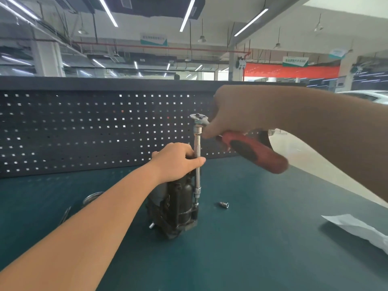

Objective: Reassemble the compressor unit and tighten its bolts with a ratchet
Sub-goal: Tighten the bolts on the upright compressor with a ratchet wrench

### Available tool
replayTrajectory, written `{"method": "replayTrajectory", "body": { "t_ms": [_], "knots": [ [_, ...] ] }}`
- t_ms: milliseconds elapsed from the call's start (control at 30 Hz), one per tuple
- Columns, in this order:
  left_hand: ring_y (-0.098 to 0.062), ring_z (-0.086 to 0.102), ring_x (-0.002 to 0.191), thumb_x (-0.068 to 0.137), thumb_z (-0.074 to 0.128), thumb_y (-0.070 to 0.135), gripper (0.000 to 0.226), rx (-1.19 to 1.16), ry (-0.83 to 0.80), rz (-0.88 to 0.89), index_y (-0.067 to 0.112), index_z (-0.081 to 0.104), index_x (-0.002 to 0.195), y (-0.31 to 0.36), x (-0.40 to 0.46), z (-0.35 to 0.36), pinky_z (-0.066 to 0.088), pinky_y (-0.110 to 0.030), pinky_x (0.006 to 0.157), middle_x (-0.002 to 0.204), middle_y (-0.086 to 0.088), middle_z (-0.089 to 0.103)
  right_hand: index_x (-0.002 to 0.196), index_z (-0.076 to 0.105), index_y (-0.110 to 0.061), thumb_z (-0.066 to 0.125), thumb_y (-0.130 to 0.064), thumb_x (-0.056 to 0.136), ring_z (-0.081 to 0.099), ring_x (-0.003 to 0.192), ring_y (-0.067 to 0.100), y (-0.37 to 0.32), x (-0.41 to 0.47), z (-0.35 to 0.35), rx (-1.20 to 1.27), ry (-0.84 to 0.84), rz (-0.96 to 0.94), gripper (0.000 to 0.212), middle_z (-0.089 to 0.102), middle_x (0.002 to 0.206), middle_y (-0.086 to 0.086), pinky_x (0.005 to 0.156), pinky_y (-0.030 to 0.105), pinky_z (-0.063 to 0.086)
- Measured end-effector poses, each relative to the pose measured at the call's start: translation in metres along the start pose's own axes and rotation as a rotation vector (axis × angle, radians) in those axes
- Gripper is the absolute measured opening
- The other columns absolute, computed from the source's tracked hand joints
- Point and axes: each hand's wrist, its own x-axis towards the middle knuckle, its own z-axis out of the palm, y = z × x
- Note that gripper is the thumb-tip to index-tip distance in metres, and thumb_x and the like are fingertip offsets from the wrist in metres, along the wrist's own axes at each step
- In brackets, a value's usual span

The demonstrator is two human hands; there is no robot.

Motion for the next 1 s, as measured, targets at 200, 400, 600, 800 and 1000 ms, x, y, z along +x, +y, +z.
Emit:
{"method": "replayTrajectory", "body": {
  "t_ms": [200,400,600,800,1000],
  "knots": [
    [-0.012,0.045,0.066,0.092,0.059,0.046,0.043,-0.035,-0.027,0.025,0.027,0.049,0.056,-0.001,-0.005,-0.005,0.043,-0.052,0.098,0.069,0.013,0.049,0.108,0.065,-0.034,0.062,-0.031,0.091,0.063,0.060,0.001,0.033,0.004,0.001,-0.078,-0.025,-0.035,0.017,0.073,0.072,-0.010,0.058,0.005,0.040],
    [-0.013,0.049,0.067,0.084,0.062,0.060,0.057,-0.047,0.007,0.010,0.005,0.061,0.069,-0.007,-0.005,-0.005,0.046,-0.050,0.093,0.069,0.006,0.051,0.083,0.063,-0.006,0.054,-0.027,0.096,0.062,0.064,0.018,0.019,0.012,0.012,-0.349,0.067,0.004,0.027,0.058,0.058,-0.007,0.061,0.025,0.041],
    [-0.008,0.043,0.060,0.085,0.064,0.051,0.045,-0.035,0.059,-0.007,0.022,0.047,0.055,-0.002,-0.003,0.000,0.042,-0.046,0.086,0.055,0.015,0.047,0.059,0.054,-0.005,0.068,-0.009,0.087,0.045,0.025,0.005,-0.009,0.005,0.002,0.307,-0.062,0.107,0.031,0.051,0.032,-0.005,0.032,0.009,0.033],
    [-0.008,0.042,0.060,0.090,0.062,0.045,0.036,-0.068,0.001,0.004,0.026,0.053,0.061,-0.005,-0.007,-0.006,0.043,-0.046,0.090,0.057,0.014,0.045,0.098,0.064,-0.012,0.070,-0.022,0.087,0.067,0.053,0.010,0.019,0.006,-0.002,0.316,-0.128,0.057,0.016,0.071,0.064,-0.003,0.048,0.015,0.050],
    [-0.008,0.042,0.061,0.087,0.065,0.047,0.044,-0.102,0.014,0.040,0.026,0.051,0.051,-0.010,-0.010,-0.006,0.042,-0.047,0.087,0.061,0.015,0.047,0.128,0.061,-0.028,0.059,-0.027,0.094,0.056,0.073,0.007,0.035,0.012,0.007,-0.186,0.063,-0.050,0.034,0.065,0.085,-0.017,0.077,0.019,0.036]
  ]
}}
